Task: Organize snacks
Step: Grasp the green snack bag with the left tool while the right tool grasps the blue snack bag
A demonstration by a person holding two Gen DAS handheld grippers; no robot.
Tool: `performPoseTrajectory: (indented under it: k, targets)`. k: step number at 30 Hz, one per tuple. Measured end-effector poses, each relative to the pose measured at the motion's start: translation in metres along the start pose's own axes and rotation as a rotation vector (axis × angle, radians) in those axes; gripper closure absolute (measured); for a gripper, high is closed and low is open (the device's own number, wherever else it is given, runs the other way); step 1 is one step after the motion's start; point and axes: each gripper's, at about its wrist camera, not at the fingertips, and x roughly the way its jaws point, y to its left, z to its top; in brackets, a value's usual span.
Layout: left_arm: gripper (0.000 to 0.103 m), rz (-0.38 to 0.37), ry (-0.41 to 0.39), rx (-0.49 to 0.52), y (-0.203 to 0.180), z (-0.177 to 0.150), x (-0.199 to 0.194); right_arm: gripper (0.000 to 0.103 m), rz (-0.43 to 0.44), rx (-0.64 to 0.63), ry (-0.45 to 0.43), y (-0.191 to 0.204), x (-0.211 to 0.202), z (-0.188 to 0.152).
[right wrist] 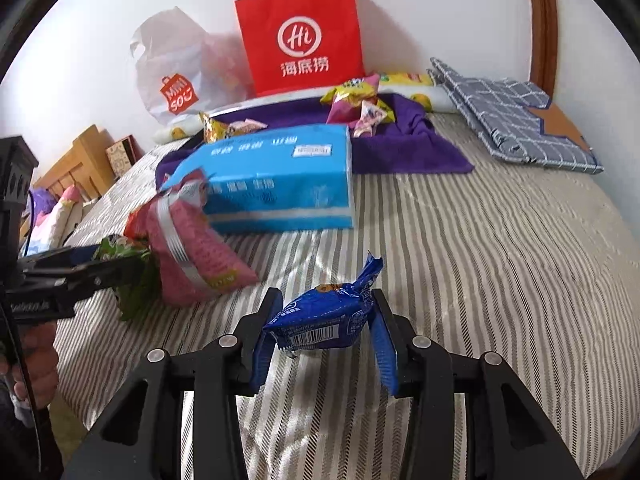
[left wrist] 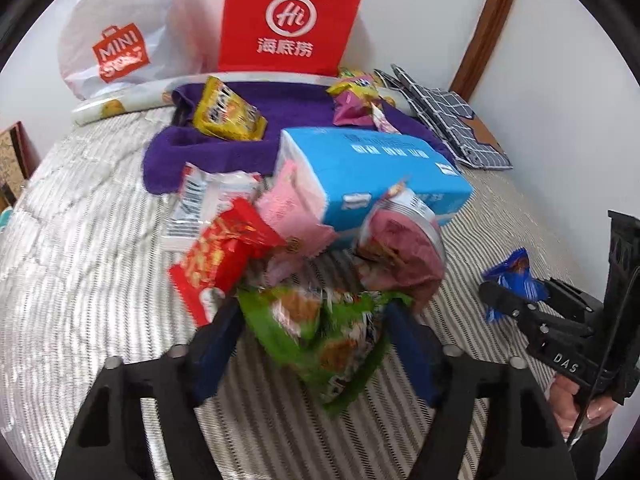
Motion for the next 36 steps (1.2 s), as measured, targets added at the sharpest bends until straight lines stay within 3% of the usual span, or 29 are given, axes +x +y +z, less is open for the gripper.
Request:
performPoseTrajectory:
  k: [4,8,19,29,34,36]
  targets:
    - [0.049,0.013,-0.005,0.038,-0.007,-0.004,0.001,0.055,-0.017,-0.017,0.015,-0.005,-0.003,-0.007]
    - [0.05,0.027,-0.007,0.051,-0.006,-0.005,-0.003,0.046,-0.025,-0.004,0.009,-0.014,-0.009,-0.012]
    - [0.055,0.031,-0.02,0.05,-0.002,-0.007,-0.006,0.047,-0.055,-0.047,0.034,-0.006,-0.01,-0.017]
    - [0.055,0.009,-0.03,0.034,-0.001,-0.007,-0.006,0.037,-0.05,0.083,0.067,-0.013,-0.041,-0.026]
    - [0.055,-0.01,-0.041,0.022,0.004,-0.008,-0.009,0.037,-0.001,0.152,0.1,-0.014,-0.032,-0.031]
    - [0.055,-0.006,-0.042,0.024,0.006,-0.009,-0.011,0.037,-0.018,0.166,0.079,-0.012,-0.028,-0.028]
